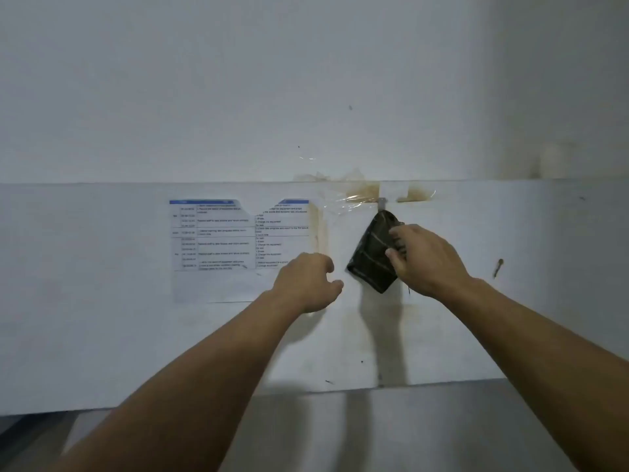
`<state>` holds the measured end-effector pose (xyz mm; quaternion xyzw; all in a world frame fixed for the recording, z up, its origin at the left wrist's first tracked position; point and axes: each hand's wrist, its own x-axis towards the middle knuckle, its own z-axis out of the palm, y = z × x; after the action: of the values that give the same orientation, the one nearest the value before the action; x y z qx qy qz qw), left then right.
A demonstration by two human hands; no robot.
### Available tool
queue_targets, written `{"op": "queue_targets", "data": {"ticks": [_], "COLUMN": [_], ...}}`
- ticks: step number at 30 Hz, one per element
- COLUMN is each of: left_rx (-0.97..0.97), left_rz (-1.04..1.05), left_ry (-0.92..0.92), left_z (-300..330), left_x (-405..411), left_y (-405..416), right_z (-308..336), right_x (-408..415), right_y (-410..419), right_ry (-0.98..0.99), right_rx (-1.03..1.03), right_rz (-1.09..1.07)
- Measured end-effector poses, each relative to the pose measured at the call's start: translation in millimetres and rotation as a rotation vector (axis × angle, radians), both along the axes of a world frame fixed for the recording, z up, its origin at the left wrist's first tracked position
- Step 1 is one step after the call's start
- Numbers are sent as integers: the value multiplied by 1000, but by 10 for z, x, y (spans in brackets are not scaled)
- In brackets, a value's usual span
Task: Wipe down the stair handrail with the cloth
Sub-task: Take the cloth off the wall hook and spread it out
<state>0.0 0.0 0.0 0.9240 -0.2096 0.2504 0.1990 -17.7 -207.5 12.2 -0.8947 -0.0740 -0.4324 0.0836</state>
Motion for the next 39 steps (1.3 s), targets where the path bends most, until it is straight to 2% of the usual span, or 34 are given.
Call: {"op": "queue_targets", "data": {"ticks": [12,24,31,35,39], "left_rx": [-202,-306,-481,-469,-443], "left_rz": [-11,24,-13,66,129], "left_ry": [-185,-202,-189,-221,-143], "left_z": [202,329,695,629,404], "left_x": [798,1015,707,506,205], "left_y": [-664,-814,-388,19,609], "right_z": [160,419,709,646,464], "right_x": [671,991,838,794,751], "right_y": [-313,-414,-419,-189,224], "right_ry": [-38,-52,-46,-15,219], "right_rx": [238,346,255,128,102], "right_rz": [-130,1,198,373,651]}}
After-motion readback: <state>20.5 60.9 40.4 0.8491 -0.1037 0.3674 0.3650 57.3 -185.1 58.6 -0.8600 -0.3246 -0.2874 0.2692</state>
